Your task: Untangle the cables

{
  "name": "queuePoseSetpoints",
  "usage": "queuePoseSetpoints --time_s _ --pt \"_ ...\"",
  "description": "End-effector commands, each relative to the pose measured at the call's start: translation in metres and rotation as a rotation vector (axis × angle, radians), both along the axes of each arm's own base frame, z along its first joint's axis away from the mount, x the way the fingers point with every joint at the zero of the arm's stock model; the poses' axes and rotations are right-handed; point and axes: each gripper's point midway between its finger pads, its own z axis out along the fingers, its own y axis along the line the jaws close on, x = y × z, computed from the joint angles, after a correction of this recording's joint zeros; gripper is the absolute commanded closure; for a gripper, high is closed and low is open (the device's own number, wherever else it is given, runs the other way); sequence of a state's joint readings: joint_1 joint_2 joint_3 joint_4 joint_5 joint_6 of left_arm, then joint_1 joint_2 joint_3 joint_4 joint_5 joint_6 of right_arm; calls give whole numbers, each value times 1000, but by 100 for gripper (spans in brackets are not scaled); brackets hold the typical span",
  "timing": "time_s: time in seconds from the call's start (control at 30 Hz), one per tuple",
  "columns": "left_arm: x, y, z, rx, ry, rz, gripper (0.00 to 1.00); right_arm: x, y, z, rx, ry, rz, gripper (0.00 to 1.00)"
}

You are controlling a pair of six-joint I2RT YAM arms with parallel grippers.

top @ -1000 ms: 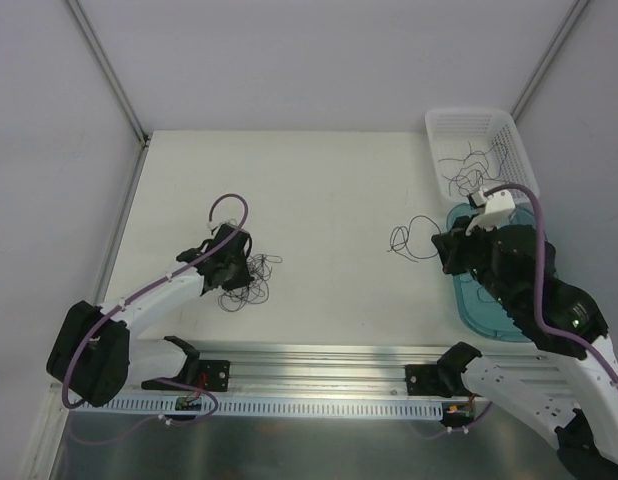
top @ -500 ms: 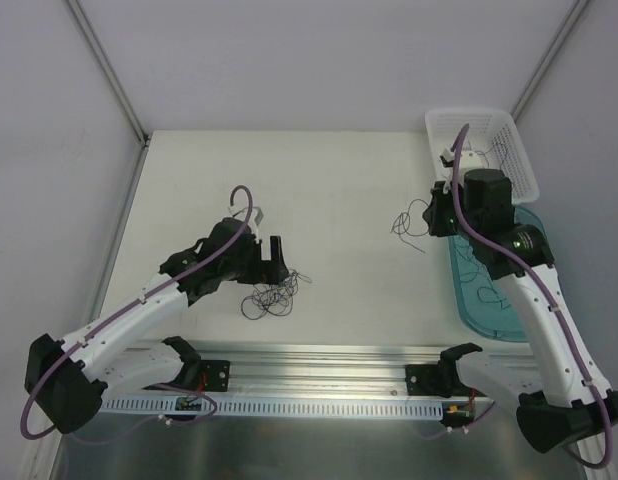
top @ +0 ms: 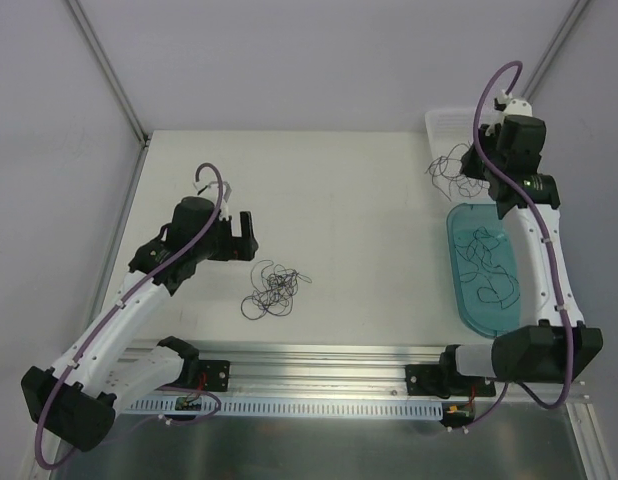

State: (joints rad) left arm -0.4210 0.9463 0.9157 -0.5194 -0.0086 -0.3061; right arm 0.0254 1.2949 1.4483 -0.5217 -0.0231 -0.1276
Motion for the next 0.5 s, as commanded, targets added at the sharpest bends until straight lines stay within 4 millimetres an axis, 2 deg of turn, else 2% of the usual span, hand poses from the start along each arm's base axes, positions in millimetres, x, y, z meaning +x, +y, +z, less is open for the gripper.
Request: queuePoseSetpoints --time_s 0.0,0.03,0.1,0.13,0.17,0.23,0.27,0.3,0.33,0.37,0.4,0.47 --pt "3 24 -22 128 -8 40 1 45 -49 43 9 -175 -203 99" --pt "2 25 -33 137 3 44 1 61 -61 28 0 -145 -247 99" --pt "3 29 -42 167 26 41 1 80 -86 36 10 -179 -322 99" --pt "4 35 -46 196 26 66 1 98 -96 16 0 -141 -350 99" --pt "5 37 -47 205 30 77 1 108 -107 27 -5 -169 -379 99" --pt "5 38 -50 214 38 80 1 129 -120 20 -12 -163 -415 96" --pt "5 38 -51 218 41 77 1 150 -132 10 -9 -143 -439 91" --pt "5 38 -53 219 46 76 1 158 -137 4 7 -130 -460 79" --pt "5 38 -56 225 57 72 1 164 -143 -2 1 -113 -475 70" --pt "5 37 -58 225 65 68 1 174 -146 -17 0 -82 -476 61" --pt "5 36 -59 223 70 66 1 178 -144 -13 3 -96 -469 46" --pt "5 34 -62 224 81 56 1 183 -138 -16 19 -99 -436 37"
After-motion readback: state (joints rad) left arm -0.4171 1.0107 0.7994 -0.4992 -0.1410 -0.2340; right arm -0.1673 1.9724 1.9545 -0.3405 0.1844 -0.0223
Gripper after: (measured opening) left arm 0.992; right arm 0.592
